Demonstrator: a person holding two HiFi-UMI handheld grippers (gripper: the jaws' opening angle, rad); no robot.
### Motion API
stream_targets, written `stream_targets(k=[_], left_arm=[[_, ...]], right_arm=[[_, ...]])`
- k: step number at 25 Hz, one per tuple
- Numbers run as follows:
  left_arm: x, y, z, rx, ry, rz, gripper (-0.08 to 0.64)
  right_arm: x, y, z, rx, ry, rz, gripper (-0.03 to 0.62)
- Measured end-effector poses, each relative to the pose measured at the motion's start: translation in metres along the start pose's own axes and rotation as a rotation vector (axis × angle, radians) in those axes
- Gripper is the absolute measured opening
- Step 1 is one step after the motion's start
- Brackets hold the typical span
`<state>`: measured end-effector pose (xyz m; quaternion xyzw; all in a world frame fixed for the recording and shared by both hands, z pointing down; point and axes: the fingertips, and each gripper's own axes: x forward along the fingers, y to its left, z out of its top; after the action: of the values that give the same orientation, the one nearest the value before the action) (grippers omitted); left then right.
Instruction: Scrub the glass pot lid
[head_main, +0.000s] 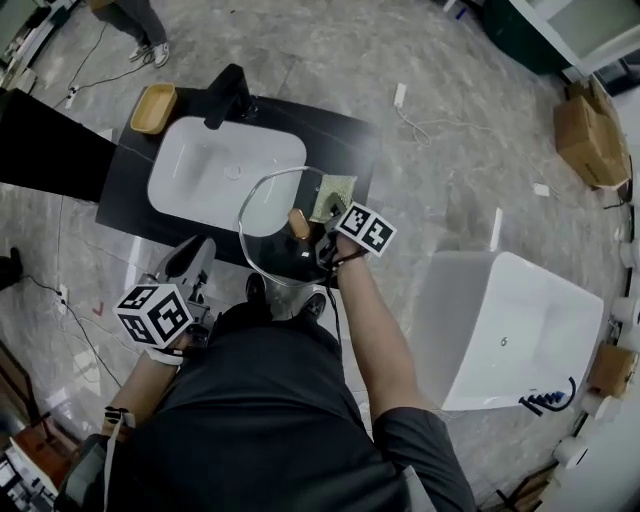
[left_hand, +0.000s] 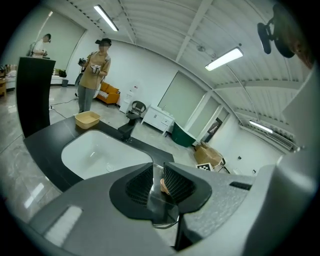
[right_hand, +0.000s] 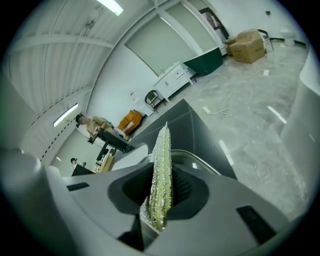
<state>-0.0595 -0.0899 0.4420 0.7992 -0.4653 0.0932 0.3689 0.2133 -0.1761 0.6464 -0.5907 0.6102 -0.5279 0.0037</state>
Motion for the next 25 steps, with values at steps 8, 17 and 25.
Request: stream_targets(k=[8, 17, 25], left_arm=[[0.023, -0.045, -0.01, 0.072, 0.059, -0.11, 0.071], [0.04, -0.088, -0.024, 0.122, 0.107, -0.214, 0.071], [0.011, -0.059, -0.017, 0.045, 0.043, -0.142, 0.071]], right_arm=[[-0.06, -0.061, -0.013, 0.114, -0.095, -0.091, 0.064], [-0.124, -0.096, -0.012, 0.065, -0.153, -0.191, 0.064], [-0.096, -0.007, -0.009, -0.093, -0.123, 0.115, 0.064]])
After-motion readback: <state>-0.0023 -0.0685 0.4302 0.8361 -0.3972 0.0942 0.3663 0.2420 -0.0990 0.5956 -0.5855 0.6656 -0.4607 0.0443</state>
